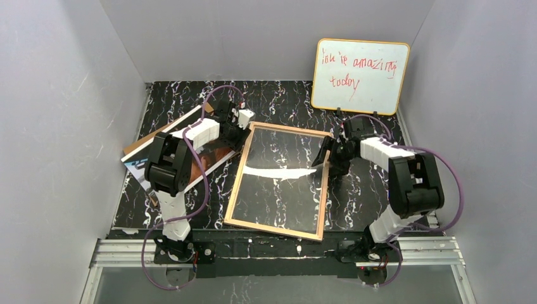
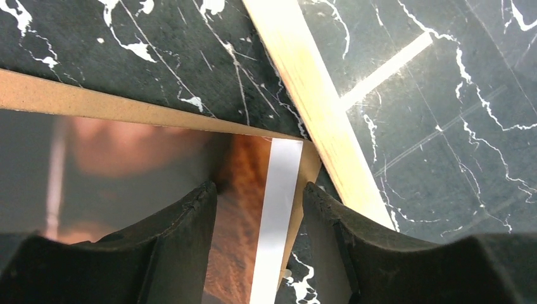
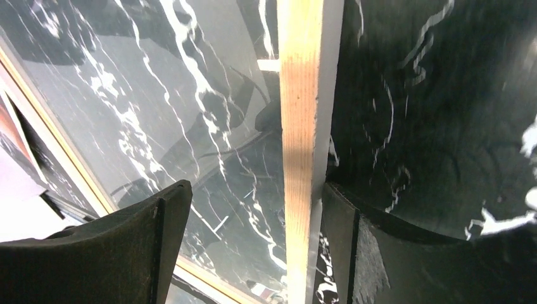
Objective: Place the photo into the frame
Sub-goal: Adjust the photo frame at the center of the board.
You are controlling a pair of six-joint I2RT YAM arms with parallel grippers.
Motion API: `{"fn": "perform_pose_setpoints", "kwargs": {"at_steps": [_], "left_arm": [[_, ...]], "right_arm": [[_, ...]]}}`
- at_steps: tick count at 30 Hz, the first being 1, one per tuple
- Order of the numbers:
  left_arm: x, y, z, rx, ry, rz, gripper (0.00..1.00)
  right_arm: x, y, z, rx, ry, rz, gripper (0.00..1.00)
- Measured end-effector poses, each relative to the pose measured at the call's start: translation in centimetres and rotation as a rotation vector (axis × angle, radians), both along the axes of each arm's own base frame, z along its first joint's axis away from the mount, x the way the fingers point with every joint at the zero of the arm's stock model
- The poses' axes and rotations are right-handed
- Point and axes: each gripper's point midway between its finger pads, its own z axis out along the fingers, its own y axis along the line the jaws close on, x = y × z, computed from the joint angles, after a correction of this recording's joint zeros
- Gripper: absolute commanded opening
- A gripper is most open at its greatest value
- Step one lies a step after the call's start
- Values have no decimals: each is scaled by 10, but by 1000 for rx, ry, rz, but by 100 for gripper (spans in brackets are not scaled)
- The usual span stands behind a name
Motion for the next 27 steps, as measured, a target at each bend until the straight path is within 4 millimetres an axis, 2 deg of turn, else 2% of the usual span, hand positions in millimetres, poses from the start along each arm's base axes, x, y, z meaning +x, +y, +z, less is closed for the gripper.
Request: {"fn": "perform_pose_setpoints", "kwargs": {"at_steps": [11,15,20,24,27], "left_arm": [[16,9,1,38,-56,40,52],[19,9,5,34,-63,48,54],[14,17,10,56,5,51,58],[14,40,20,87,85,78,59],[41,82,43,125,56,151,59]], "right_arm": [[69,5,1,-16,-53,4,82],[82,3,2,-43,-97,9,86],[84,5,5,-84,-130,30,90],[86,7,15,-120,-174,33,91],[85,11,30,-150,-221,30,90]]}}
